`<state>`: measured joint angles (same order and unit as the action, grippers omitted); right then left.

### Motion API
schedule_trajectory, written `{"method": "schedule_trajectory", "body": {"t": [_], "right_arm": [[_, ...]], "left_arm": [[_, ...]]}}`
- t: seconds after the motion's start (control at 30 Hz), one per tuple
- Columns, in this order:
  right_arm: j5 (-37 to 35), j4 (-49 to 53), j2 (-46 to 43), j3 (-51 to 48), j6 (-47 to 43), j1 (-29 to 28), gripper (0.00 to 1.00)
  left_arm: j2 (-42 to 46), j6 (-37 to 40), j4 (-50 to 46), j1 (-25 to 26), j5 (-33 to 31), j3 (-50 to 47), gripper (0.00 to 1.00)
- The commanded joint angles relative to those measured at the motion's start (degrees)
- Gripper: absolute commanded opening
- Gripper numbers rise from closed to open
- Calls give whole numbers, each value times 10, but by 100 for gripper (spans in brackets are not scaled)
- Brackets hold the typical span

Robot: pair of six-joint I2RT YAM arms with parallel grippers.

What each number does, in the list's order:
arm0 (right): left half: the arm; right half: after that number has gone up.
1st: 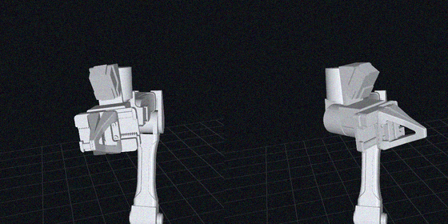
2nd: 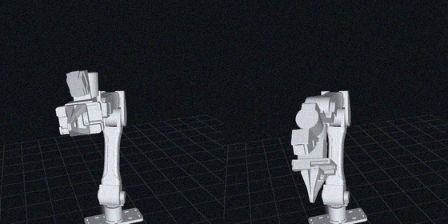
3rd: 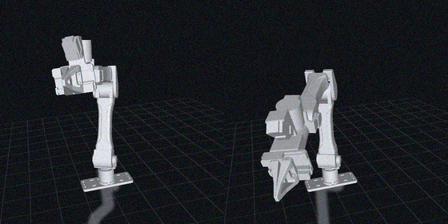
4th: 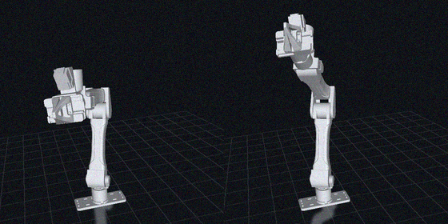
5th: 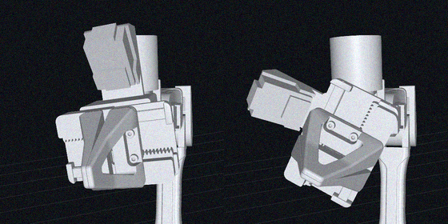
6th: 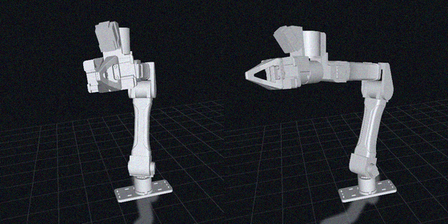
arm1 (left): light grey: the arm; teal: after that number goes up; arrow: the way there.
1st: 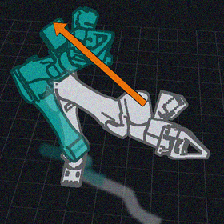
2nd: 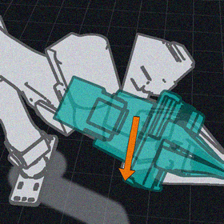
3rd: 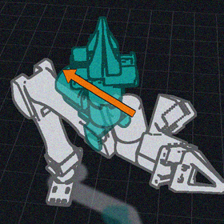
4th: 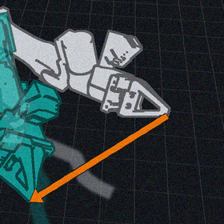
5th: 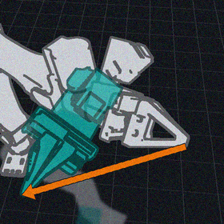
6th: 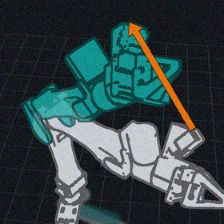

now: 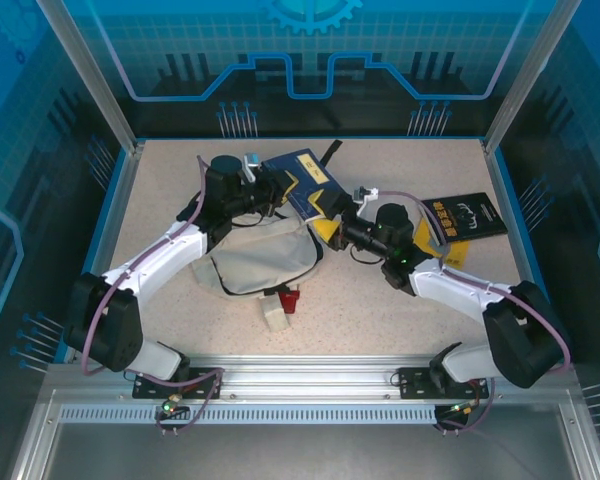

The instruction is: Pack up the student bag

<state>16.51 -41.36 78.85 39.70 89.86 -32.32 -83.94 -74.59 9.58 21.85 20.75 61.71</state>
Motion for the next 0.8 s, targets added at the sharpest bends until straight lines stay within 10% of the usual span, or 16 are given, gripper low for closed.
{"method": "schedule_trajectory", "body": {"t": [0.0,0.3,0.53,0.77], "right_arm": [[-26,-60,3,8,19,-5,83],[-107,96,-92,-1,-84,-4,23],[-152,302,-180,31,-204,8,11],[-182,516,-232,74,-300,42,10]], "left_arm": [[27,-7,39,-1,-4,-7,7],[55,50,-31,-7,-8,-34,26],[79,191,-187,-21,-6,-51,72],[52,434,-400,-9,-26,16,82]]}}
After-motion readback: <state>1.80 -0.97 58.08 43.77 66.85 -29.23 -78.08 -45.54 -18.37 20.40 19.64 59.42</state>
